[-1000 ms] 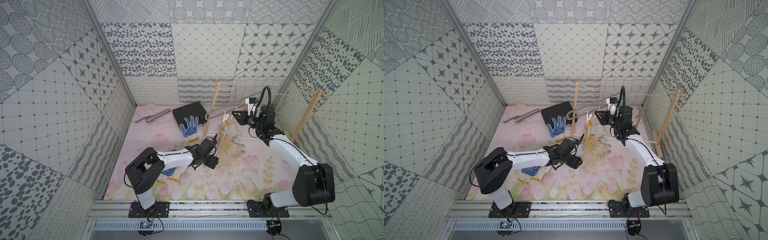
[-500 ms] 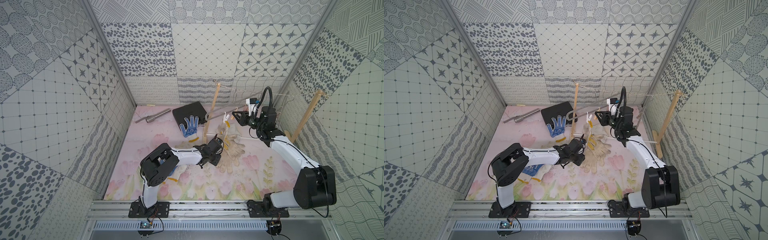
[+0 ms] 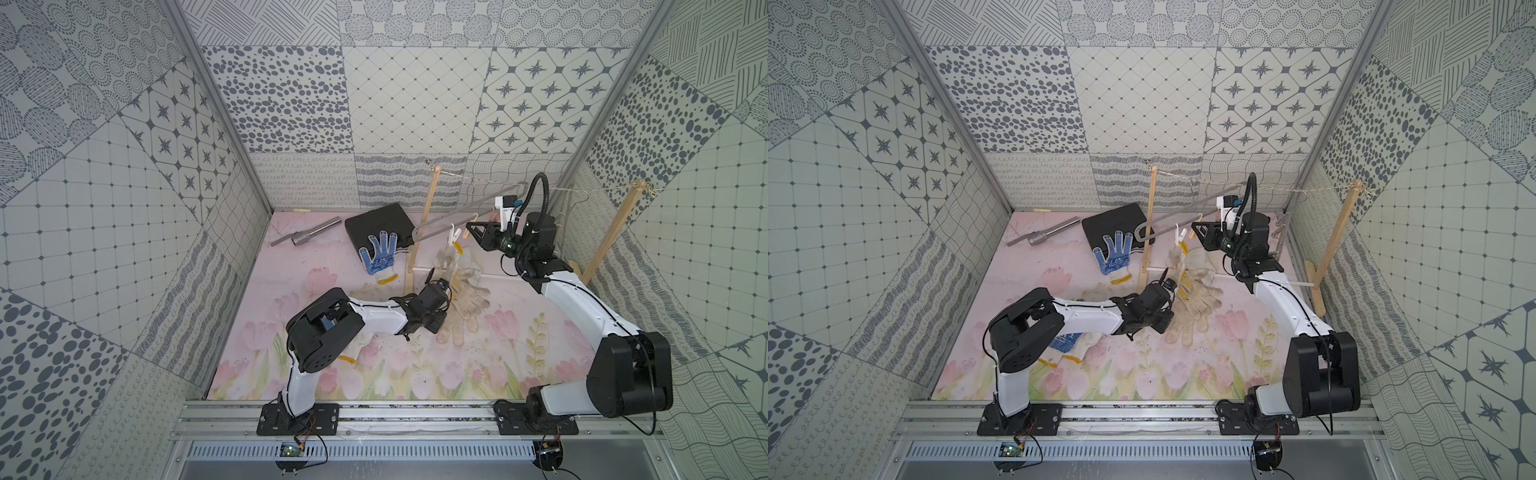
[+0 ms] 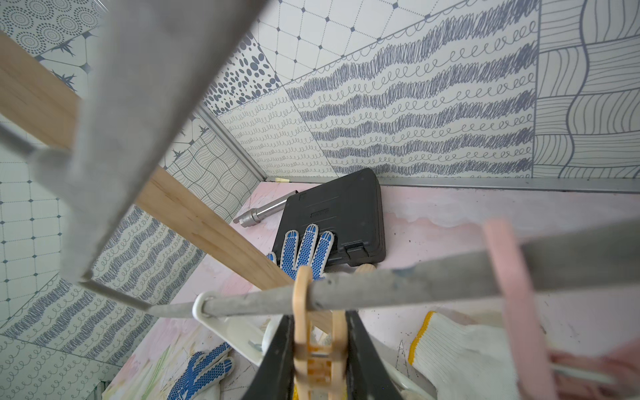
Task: Clip the gloves onto a hanger to dry
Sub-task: Pick up the glove from the center of the board.
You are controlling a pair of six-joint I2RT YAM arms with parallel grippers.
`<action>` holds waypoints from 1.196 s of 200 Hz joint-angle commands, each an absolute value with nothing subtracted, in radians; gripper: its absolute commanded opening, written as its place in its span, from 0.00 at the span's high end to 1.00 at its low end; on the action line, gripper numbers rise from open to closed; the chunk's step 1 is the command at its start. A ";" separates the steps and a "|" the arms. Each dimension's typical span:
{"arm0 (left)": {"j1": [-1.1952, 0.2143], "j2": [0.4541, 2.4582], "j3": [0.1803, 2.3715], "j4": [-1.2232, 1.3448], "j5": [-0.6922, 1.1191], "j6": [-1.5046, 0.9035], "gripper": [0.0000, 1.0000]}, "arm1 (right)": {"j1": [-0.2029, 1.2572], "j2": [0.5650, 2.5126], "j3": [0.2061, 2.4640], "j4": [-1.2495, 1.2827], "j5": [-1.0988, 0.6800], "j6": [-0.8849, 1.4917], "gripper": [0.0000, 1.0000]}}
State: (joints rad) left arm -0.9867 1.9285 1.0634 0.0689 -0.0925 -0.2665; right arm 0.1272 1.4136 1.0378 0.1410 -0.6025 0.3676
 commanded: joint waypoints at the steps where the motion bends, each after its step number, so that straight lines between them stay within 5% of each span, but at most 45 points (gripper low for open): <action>1: -0.987 1.819 0.928 -0.048 -0.121 -0.265 1.00 | 0.121 1.397 1.039 0.209 -0.620 0.367 0.83; 101: -0.875 1.286 0.702 -0.532 -0.403 -0.568 1.00 | 0.119 1.433 1.042 0.258 -0.635 0.420 0.84; 117: -0.842 1.237 0.717 -0.615 -0.470 -0.591 0.82 | 0.120 1.428 1.040 0.257 -0.635 0.420 0.84; 137: -0.815 1.203 0.730 -0.598 -0.425 -0.553 0.40 | 0.120 1.425 1.040 0.255 -0.636 0.420 0.84; 152: -0.813 1.216 0.758 -0.556 -0.347 -0.519 0.25 | 0.119 1.422 1.037 0.254 -0.636 0.418 0.84; 239: -0.813 1.494 0.974 -0.221 -0.005 -0.438 0.31 | 0.119 1.409 1.028 0.254 -0.635 0.415 0.84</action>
State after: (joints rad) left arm -0.8181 1.3891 0.8791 -0.3538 -0.1600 -0.4683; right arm 0.1219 1.4265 1.0374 0.1841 -0.6212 0.4126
